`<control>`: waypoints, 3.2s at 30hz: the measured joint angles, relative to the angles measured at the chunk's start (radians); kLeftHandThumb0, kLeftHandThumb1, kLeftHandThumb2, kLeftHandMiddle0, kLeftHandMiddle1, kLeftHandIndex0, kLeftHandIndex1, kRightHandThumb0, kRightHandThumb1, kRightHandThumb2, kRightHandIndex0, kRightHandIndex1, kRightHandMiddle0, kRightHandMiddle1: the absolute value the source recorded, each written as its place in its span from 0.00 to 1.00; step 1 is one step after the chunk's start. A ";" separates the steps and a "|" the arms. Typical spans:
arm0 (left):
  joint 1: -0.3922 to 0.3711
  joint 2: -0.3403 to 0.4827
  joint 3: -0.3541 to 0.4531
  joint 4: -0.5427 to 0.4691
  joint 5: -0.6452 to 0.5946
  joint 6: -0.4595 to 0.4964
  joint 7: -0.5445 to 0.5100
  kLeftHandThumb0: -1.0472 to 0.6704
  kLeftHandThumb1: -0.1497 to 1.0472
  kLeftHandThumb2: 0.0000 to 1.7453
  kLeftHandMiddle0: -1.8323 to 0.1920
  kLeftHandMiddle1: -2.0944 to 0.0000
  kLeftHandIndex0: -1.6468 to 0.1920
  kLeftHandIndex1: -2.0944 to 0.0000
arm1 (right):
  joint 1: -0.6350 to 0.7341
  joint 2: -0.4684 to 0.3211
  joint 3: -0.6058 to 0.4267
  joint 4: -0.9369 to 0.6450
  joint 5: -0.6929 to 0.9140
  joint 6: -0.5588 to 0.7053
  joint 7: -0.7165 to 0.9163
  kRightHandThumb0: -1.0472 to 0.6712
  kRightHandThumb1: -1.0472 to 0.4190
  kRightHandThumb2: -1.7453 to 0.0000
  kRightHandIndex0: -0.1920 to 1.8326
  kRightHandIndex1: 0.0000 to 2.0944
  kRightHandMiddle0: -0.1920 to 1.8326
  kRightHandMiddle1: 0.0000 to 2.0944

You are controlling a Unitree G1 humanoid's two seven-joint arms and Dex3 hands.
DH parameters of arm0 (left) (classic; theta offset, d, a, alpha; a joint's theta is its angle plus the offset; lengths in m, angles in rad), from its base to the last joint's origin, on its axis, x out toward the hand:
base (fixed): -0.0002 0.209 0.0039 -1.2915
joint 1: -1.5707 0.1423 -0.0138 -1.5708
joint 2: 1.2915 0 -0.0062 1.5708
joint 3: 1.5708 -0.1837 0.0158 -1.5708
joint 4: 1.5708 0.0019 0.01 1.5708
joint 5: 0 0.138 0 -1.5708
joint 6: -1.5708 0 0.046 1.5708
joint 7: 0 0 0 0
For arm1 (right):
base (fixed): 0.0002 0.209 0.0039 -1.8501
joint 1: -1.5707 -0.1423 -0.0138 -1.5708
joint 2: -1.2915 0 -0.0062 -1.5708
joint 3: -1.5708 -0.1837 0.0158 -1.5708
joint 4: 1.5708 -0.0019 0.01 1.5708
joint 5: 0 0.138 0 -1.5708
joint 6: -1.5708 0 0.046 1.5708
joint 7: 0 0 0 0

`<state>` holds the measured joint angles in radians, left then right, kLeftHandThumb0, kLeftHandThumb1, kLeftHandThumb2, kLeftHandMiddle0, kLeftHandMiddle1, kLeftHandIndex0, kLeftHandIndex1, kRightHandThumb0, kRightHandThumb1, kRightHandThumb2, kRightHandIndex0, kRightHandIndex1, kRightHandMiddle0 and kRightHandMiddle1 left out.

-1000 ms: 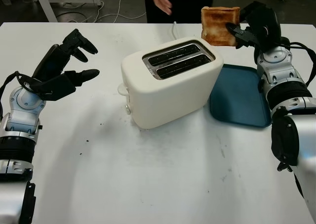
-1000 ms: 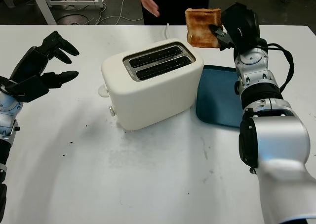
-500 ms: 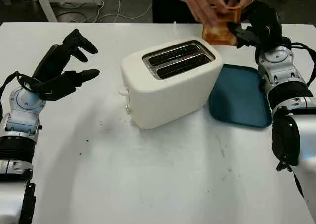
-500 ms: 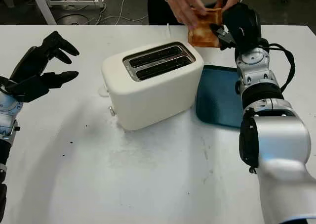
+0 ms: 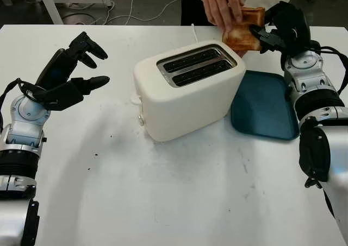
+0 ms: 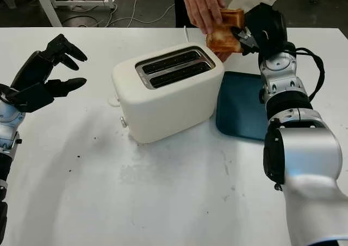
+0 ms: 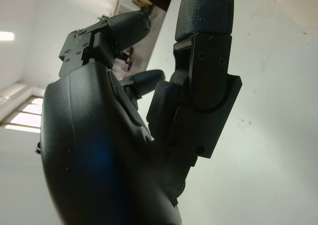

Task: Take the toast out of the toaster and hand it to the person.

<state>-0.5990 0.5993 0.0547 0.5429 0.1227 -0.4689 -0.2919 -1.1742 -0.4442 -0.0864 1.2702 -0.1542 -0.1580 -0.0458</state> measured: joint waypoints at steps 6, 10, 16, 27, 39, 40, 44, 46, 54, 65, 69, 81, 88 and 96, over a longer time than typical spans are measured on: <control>0.000 0.000 0.000 0.000 0.000 0.000 0.000 0.00 0.89 0.20 0.91 0.17 0.90 0.24 | 0.000 0.000 0.003 0.000 -0.002 0.000 0.000 0.45 0.09 0.83 0.57 0.83 0.38 0.83; 0.000 0.000 0.000 0.000 0.000 0.000 0.000 0.00 0.89 0.20 0.91 0.18 0.90 0.24 | 0.000 0.000 0.000 0.000 0.000 -0.001 0.003 0.44 0.09 0.84 0.56 0.83 0.37 0.83; 0.000 0.000 0.000 0.000 0.000 0.000 0.000 0.00 0.89 0.19 0.91 0.18 0.90 0.24 | 0.000 0.000 -0.002 0.000 0.004 -0.001 0.007 0.45 0.09 0.83 0.56 0.83 0.38 0.83; 0.000 0.000 0.000 0.000 -0.001 0.000 -0.001 0.00 0.89 0.19 0.91 0.18 0.90 0.24 | 0.000 0.000 0.000 0.000 0.005 -0.001 0.010 0.45 0.09 0.84 0.57 0.83 0.39 0.83; 0.000 0.000 0.000 0.000 -0.001 0.000 -0.001 0.00 0.89 0.19 0.91 0.18 0.90 0.24 | 0.000 0.000 0.005 0.000 0.013 0.000 0.002 0.23 0.09 0.97 0.47 0.57 0.46 0.47; 0.000 0.000 0.000 0.000 -0.001 0.000 -0.001 0.00 0.89 0.19 0.91 0.18 0.90 0.24 | 0.000 0.000 0.003 0.000 0.015 0.000 0.003 0.21 0.09 0.98 0.46 0.50 0.47 0.37; 0.000 0.000 0.000 0.000 -0.001 0.000 -0.001 0.00 0.89 0.20 0.91 0.18 0.90 0.24 | 0.000 0.000 -0.014 0.000 0.030 0.000 0.054 0.16 0.10 1.00 0.25 0.16 0.34 0.05; 0.000 0.000 0.000 0.000 0.000 0.000 -0.001 0.00 0.89 0.20 0.91 0.18 0.90 0.24 | 0.000 -0.003 -0.003 0.000 0.024 0.000 0.088 0.12 0.09 0.99 0.15 0.09 0.21 0.01; 0.000 0.000 0.000 0.001 0.000 -0.004 -0.001 0.00 0.89 0.19 0.91 0.17 0.90 0.24 | 0.000 -0.036 0.041 -0.006 -0.006 -0.001 0.161 0.00 0.11 1.00 0.09 0.00 0.10 0.00; 0.002 -0.001 0.005 -0.002 -0.008 -0.003 -0.003 0.00 0.89 0.17 0.91 0.17 0.90 0.23 | 0.085 -0.066 -0.009 -0.104 0.045 -0.095 0.151 0.02 0.13 0.99 0.09 0.00 0.09 0.00; 0.025 -0.010 0.021 -0.023 -0.047 0.018 -0.007 0.00 0.89 0.14 0.91 0.18 0.90 0.23 | 0.210 -0.063 -0.042 -0.265 0.068 -0.138 0.102 0.03 0.09 0.93 0.09 0.00 0.09 0.00; 0.195 -0.120 0.088 -0.167 -0.154 0.085 0.011 0.00 0.89 0.08 0.88 0.24 0.87 0.29 | 0.861 0.130 -0.112 -1.074 0.327 -0.116 0.180 0.08 0.09 0.95 0.10 0.00 0.11 0.01; 0.318 -0.208 0.119 -0.252 -0.194 0.093 0.055 0.00 0.89 0.08 0.90 0.25 0.89 0.30 | 1.088 0.227 -0.074 -1.363 0.357 -0.043 0.175 0.10 0.09 0.95 0.10 0.00 0.12 0.01; 0.424 -0.269 0.138 -0.357 -0.217 0.106 0.079 0.00 0.89 0.08 0.91 0.24 0.90 0.29 | 1.256 0.299 -0.007 -1.509 0.354 -0.030 0.180 0.10 0.09 0.94 0.10 0.00 0.11 0.00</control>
<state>-0.1747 0.3302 0.1932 0.1856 -0.0939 -0.3630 -0.2133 0.0821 -0.1455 -0.0932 -0.2386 0.1993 -0.1879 0.1345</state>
